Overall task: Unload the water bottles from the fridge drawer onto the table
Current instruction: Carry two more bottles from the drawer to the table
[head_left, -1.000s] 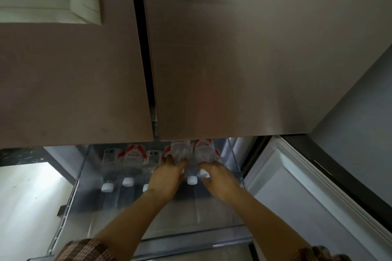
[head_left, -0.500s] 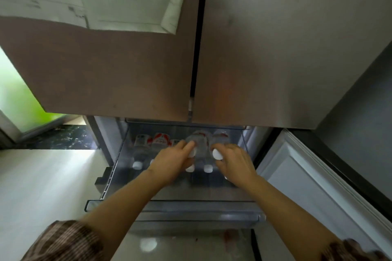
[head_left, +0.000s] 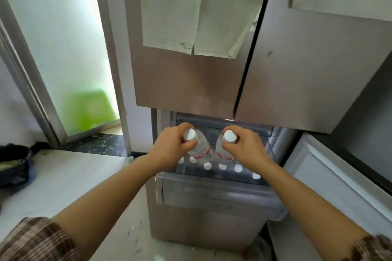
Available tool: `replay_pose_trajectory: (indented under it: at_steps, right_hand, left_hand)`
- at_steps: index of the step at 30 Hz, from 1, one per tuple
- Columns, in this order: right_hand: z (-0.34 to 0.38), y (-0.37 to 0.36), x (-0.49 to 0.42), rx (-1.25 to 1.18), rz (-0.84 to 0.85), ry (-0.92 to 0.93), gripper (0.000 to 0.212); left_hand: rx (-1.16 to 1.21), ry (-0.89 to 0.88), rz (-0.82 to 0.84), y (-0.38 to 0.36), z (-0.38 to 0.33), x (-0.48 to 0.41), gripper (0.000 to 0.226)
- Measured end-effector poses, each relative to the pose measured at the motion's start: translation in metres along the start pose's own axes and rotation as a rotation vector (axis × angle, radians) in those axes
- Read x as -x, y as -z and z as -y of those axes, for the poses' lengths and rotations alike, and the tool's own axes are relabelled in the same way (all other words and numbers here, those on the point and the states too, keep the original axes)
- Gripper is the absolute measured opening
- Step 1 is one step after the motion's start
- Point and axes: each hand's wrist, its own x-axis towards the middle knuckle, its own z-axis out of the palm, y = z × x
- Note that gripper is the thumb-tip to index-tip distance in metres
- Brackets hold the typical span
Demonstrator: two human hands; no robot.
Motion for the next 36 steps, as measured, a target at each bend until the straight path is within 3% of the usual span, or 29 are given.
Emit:
replay_pose_trajectory:
  at_steps: [5,11,22,32,36]
  right_hand:
    - [0.093,-0.021,0.027,-0.021,-0.007,0.105,0.022]
    - [0.195,-0.074,0.073,-0.069,0.123,0.214,0.026]
    - [0.36,-0.246,0.158,-0.102,0.537,0.47,0.021]
    - [0.526,-0.41,0.208,-0.072,0.836,0.749,0.019]
    - [0.602,-0.476,0.223,-0.061,0.909,0.855,0.022]
  left_hand:
    - [-0.012,0.049,-0.175,0.077,0.005,0.072,0.026]
    - [-0.091,0.164,-0.279,0.16,0.035,0.173,0.019]
    - [-0.282,0.522,-0.348,0.274,0.131,0.372,0.025]
    - [-0.411,0.88,-0.481,0.39,0.225,0.519,0.012]
    - [-0.403,0.996,-0.525,0.446,0.265,0.571,0.017]
